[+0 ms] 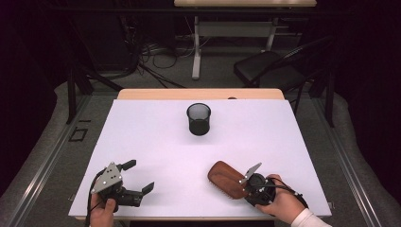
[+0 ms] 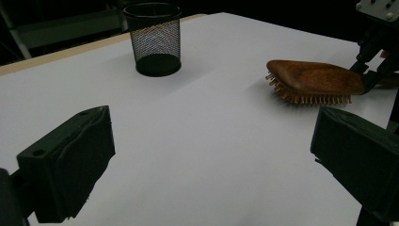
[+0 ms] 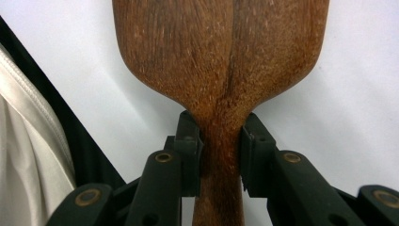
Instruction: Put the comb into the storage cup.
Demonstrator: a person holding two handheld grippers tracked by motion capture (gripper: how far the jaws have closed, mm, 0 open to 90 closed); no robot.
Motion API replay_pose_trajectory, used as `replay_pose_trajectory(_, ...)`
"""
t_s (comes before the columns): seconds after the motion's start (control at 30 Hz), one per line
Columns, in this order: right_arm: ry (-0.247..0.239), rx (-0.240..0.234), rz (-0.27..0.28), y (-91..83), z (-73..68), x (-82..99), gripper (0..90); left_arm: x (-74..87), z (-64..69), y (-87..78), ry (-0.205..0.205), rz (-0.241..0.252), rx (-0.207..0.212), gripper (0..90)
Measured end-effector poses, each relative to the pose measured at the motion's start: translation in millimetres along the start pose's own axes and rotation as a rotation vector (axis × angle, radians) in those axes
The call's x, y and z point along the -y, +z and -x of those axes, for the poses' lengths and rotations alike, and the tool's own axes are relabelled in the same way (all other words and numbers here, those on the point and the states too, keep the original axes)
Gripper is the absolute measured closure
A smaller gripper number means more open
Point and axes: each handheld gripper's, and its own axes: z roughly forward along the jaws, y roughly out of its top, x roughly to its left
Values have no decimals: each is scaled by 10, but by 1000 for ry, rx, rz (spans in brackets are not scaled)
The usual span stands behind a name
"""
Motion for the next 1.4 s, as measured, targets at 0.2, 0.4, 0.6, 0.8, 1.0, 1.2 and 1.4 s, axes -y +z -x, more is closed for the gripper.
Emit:
replay_pose_trajectory(0.2, -8, 4, 15, -1, -4, 16, 723, 0, 0, 1, 0, 0, 0, 3)
replay_pose_trajectory(0.4, -13, 6, 35, -4, -3, 42, 723, 0, 0, 2, 0, -1, 1, 3)
replay_pose_trajectory(0.6, -11, 13, 61, -6, -13, 70, 723, 1, 0, 3, -1, 0, 2, 3)
replay_pose_trajectory(0.8, -7, 12, 90, -6, -13, 106, 724, 1, 0, 4, -1, -1, 3, 3)
replay_pose_trajectory(1.0, -4, 14, 120, -4, -21, 147, 724, 2, 0, 4, 0, 0, 2, 3)
replay_pose_trajectory(1.2, -6, 13, 150, -1, -24, 182, 724, 2, 1, 5, 0, 0, 2, 3)
replay_pose_trajectory(1.4, -4, 15, 172, 1, -26, 201, 724, 2, 0, 4, 0, 0, 3, 3)
